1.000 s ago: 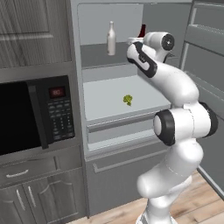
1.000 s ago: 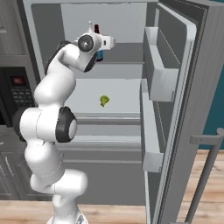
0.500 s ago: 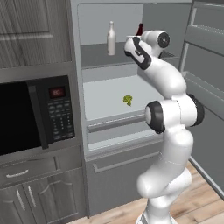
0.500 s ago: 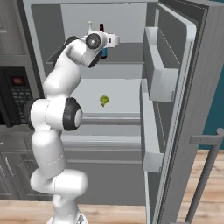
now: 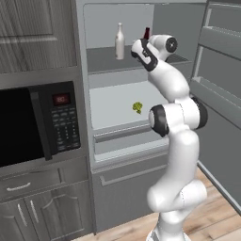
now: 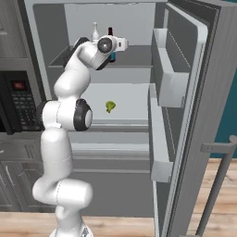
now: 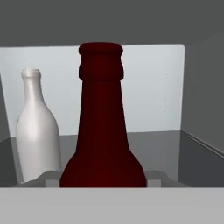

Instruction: Place the liquor and beer on the top shelf of the fridge to keep them out of children's reach, and place the broccoli on lower shelves for easy access.

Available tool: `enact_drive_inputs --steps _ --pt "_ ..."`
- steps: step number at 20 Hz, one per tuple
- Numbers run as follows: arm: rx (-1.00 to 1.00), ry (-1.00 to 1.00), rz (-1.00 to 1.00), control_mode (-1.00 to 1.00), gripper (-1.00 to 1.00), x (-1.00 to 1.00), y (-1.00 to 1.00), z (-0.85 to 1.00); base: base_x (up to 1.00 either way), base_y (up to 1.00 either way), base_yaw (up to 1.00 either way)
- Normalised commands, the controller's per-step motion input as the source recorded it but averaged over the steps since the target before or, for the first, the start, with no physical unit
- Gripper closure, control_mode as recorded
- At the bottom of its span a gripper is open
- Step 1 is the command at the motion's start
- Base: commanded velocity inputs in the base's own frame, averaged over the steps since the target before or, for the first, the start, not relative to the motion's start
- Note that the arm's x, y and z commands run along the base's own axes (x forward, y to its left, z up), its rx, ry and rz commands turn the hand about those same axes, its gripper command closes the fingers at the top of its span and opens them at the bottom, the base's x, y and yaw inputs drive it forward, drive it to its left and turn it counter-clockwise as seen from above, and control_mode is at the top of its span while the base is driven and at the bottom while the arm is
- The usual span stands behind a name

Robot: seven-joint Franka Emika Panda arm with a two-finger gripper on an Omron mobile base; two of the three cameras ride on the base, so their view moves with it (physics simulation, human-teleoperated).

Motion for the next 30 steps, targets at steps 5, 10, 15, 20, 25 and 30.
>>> enact_drive_inputs --steps 5,10,15,20,25,30 --pt "0.0 0.0 0.04 -1.0 1.0 0.5 0.0 -0.09 0.0 0.0 0.0" --pt "-0.03 0.0 0.03 -1.0 1.0 0.4 0.0 -0.02 0.0 0.0 0.0" --pt "-0.15 0.0 0.02 -1.0 -1.0 0.13 0.17 0.0 0.0 0.0 0.0" --pt "-0.22 0.0 0.0 -1.0 -1.0 -0.1 0.12 0.0 0.0 0.0 0.0" --pt "-0.18 0.0 0.0 -1.0 -1.0 -0.05 0.0 0.0 0.0 0.0 0.0" --pt "-0.12 0.06 -0.01 -1.0 -1.0 -0.21 -0.05 -0.01 0.0 0.0 0.0"
